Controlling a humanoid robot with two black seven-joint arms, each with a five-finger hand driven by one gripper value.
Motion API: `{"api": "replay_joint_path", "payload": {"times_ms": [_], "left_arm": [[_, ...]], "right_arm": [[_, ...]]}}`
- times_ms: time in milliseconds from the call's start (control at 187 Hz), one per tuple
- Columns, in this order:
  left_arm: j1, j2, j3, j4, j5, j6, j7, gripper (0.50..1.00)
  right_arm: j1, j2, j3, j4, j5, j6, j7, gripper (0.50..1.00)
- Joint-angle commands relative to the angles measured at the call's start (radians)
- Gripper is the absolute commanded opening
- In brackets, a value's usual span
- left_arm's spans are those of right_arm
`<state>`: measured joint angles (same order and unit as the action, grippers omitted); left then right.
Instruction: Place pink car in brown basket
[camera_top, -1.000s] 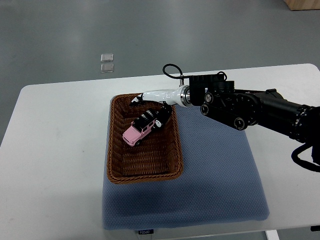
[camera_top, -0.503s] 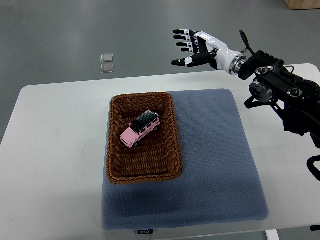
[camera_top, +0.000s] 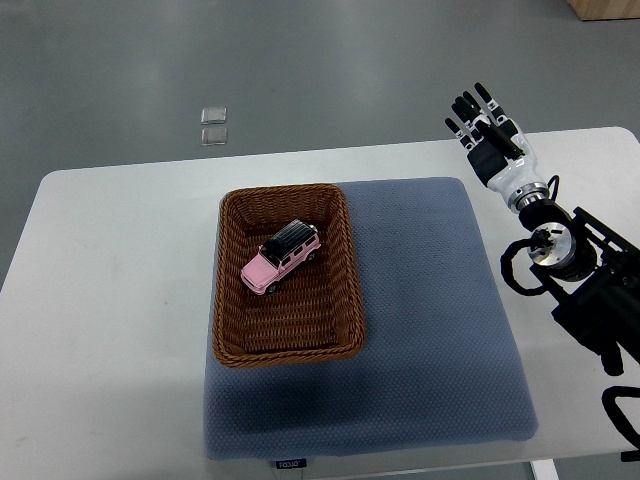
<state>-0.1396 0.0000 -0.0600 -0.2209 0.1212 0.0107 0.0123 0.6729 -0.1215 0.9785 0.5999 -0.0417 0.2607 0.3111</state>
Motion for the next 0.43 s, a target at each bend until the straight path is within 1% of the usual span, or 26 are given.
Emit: {"api": "replay_joint_path", "payload": {"times_ms": [0, 123, 294, 422], "left_arm": [[0.000, 0.000, 0.000, 0.000, 0.000, 0.000, 0.000, 1.000], [0.000, 0.000, -0.003, 0.000, 0.000, 0.000, 0.000, 1.000], [0.000, 0.000, -0.003, 0.000, 0.000, 0.000, 0.000, 1.000], [0.000, 0.000, -0.001, 0.000, 0.000, 0.000, 0.000, 1.000]], "right_arm": [[-0.019, 0.008, -0.001, -0.005, 0.017, 0.005, 0.000, 0.907], [-0.021, 0.010, -0.003, -0.003, 0.017, 0.011, 0.000, 0.907], [-0.021, 0.022, 0.000, -0.003, 0.017, 0.054, 0.000, 0.907], [-0.021, 0.023, 0.000, -0.005, 0.017, 0.057, 0.002, 0.907]]}}
